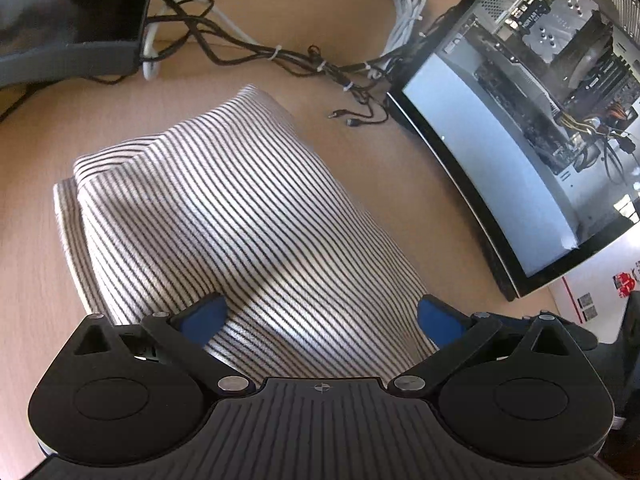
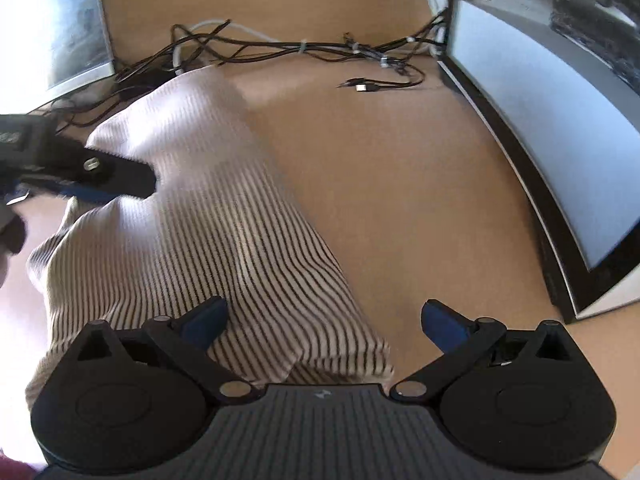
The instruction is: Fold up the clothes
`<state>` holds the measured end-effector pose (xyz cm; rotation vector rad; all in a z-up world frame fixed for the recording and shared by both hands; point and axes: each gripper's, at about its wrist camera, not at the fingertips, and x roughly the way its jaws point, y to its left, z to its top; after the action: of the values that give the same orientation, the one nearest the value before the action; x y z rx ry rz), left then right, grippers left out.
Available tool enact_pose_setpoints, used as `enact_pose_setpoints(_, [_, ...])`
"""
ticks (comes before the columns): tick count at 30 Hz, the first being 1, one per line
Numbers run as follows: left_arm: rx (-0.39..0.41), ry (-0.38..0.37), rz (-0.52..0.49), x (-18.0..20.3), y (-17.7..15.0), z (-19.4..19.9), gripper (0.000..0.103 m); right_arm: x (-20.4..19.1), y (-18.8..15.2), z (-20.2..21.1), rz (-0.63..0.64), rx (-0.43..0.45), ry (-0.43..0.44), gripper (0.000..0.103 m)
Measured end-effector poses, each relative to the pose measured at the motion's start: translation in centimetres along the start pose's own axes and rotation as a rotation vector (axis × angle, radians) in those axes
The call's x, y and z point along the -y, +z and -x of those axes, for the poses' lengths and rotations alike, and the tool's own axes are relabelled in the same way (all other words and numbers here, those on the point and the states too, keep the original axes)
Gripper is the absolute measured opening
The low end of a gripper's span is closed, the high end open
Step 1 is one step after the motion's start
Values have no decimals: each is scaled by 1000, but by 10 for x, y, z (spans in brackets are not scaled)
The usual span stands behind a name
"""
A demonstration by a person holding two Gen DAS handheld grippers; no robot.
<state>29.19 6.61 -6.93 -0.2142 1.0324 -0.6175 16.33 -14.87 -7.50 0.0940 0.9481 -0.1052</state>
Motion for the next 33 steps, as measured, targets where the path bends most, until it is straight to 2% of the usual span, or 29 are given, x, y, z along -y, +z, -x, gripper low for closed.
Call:
enact_pose_setpoints(3, [6, 13, 28, -1, 2, 4, 103, -4, 9, 15, 59, 43, 5, 103])
enact_pose_setpoints(7, [30, 78, 26, 10, -6, 21, 103, -3, 21, 34, 92, 122, 0, 103])
enact_pose_setpoints(10, [25, 90, 17, 14, -21, 32, 103, -4, 26, 26, 119, 112, -32, 103])
enact_pose_setpoints(14, [5, 169, -55, 20, -37, 32, 103, -19, 14, -7, 218, -3, -116, 103])
enact_pose_setpoints(16, [-10, 213, -95, 22, -42, 29, 103, -28, 4, -3, 250, 42, -155, 103])
enact_pose_setpoints(19, [-32, 247, -112, 18, -45, 22, 103, -35, 1, -1, 290, 57, -183, 103])
enact_pose_setpoints(22, [-42, 286, -123, 14, -46, 16, 103, -26, 7, -1, 198, 20, -150, 103])
enact_pose_setpoints(27, [-49, 296, -145, 12, -46, 12, 103, 12, 5, -5, -60, -52, -11, 103])
enact_pose_setpoints(33, [-23, 335, -221, 18, -44, 11, 103, 4, -6, 3, -44, -41, -8, 103])
